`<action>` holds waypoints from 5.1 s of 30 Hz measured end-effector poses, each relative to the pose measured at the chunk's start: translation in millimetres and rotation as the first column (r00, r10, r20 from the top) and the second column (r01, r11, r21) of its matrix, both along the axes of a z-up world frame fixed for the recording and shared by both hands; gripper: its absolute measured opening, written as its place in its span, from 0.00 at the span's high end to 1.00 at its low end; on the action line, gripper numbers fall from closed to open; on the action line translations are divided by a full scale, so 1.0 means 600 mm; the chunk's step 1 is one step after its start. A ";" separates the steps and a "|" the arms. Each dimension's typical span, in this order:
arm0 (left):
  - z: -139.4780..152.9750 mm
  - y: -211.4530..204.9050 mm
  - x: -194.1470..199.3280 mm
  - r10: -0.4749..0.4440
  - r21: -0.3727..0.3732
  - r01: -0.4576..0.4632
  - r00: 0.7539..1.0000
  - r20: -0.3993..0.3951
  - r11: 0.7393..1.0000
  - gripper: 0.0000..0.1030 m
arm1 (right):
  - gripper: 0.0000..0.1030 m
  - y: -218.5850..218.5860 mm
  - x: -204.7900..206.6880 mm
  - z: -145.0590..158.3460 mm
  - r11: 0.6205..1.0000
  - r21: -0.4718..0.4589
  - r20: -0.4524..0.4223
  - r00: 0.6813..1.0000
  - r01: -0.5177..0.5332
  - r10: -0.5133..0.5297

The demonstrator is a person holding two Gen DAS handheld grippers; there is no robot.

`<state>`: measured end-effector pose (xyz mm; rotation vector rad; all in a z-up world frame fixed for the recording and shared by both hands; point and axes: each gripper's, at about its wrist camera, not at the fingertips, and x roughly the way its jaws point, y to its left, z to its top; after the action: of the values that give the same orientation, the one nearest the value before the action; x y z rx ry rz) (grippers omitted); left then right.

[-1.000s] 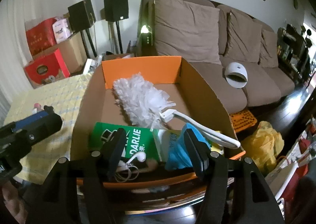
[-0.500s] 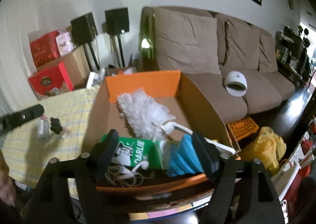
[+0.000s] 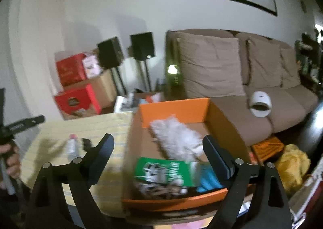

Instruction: Organize objects

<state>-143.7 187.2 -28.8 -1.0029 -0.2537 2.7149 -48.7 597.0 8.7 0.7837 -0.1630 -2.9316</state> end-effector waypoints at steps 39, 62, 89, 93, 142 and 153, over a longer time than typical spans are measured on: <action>-0.210 -0.019 -0.124 -0.027 -0.004 0.029 0.965 0.261 1.000 0.07 | 0.51 -0.340 -0.264 -0.268 0.960 0.148 0.379 0.910 -0.238 0.168; -0.189 0.025 -0.113 -0.148 -0.008 0.152 0.972 0.181 0.988 0.07 | 0.76 -0.317 -0.246 -0.239 0.971 0.114 0.318 0.933 -0.212 0.166; -0.236 0.178 -0.118 -0.432 -0.006 0.440 0.884 0.180 0.898 0.77 | 0.76 -0.207 -0.164 -0.150 0.991 -0.002 0.181 0.975 -0.131 0.129; -0.237 0.190 -0.113 -0.414 -0.065 0.430 0.893 0.176 0.901 0.75 | 0.76 -0.201 -0.160 -0.143 0.992 -0.004 0.176 0.976 -0.130 0.128; -0.211 0.107 -0.030 -0.228 -0.051 0.239 0.960 0.166 0.970 0.66 | 0.76 -0.196 -0.105 -0.086 0.980 -0.005 0.129 0.972 -0.197 0.196; -0.244 0.129 -0.040 -0.202 -0.049 0.214 0.963 0.178 0.976 0.53 | 0.76 -0.184 -0.102 -0.079 0.984 -0.011 0.126 0.976 -0.181 0.180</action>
<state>-167.4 264.8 -174.9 -1.2131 -0.0809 2.4655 -109.7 486.4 -39.0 0.9323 -0.0950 -2.7135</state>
